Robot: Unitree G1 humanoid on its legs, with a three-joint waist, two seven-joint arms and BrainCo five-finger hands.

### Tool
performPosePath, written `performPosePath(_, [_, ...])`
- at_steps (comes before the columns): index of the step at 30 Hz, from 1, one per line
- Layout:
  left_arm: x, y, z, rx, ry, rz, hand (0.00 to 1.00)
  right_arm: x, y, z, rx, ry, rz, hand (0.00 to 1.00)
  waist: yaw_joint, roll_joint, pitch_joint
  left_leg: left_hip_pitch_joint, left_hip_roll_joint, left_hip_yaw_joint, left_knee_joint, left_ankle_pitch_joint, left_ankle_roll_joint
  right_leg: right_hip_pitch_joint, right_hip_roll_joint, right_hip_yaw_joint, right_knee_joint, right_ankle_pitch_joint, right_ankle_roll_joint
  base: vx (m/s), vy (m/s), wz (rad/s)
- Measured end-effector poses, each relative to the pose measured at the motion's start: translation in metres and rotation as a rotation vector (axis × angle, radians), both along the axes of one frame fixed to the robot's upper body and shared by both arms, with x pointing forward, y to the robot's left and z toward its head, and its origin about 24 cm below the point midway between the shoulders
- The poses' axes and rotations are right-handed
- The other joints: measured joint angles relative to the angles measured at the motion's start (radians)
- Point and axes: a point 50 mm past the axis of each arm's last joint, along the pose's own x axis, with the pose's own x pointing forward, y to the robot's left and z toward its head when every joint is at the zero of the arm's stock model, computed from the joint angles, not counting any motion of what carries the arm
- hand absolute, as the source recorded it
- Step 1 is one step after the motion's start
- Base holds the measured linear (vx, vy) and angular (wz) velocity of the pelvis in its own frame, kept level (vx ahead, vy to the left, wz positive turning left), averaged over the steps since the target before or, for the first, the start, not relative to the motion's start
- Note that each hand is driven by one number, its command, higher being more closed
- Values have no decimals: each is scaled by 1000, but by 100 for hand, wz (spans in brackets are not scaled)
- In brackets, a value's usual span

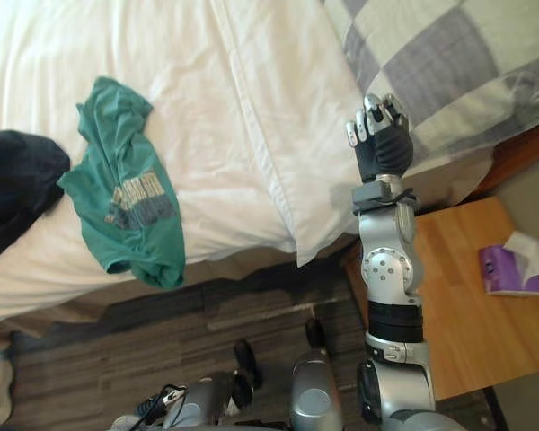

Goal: Tidy the bed and pick cloth on bed and put in laundry

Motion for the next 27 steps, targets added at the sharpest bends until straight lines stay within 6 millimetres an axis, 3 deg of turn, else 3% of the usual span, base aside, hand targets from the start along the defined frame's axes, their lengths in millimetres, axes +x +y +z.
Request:
performPosePath(7, [28,-6,7,-39,-76,38,0,-1,35,-6,27,-27,87,100,35,19,40,-210,11,-35,122,-10,-2,-219,-6,-36,187,-64,-8,-55,-36,28])
performPosePath(11, [41,-8,14,-33,-136,73,0,-12,52,6,15,-112,137,100,67,28,68,-390,24,-61,265,-50,-3,-394,-19,-63,352,-123,-9,-87,-39,29])
performPosePath(17, [48,-8,19,-37,-191,113,0,-23,49,23,15,-223,101,100,89,32,84,-552,35,-79,408,-97,3,-546,-36,-84,491,-172,-11,-41,1,19])
performPosePath(20, [53,-7,21,-30,-215,111,0,-23,40,44,8,-293,67,100,98,28,87,-652,43,-88,505,-123,5,-635,-39,-87,577,-201,1,-18,-10,19])
performPosePath(22, [57,-7,23,-18,-240,118,0,-21,18,57,26,-329,18,100,110,23,97,-698,47,-101,559,-137,5,-673,-41,-91,624,-216,5,-19,-40,15])
performPosePath(27, [58,-7,23,-12,-244,121,0,-26,-32,65,99,-380,-54,100,113,22,100,-706,55,-91,585,-152,15,-669,-49,-103,628,-217,-1,-13,-32,3])
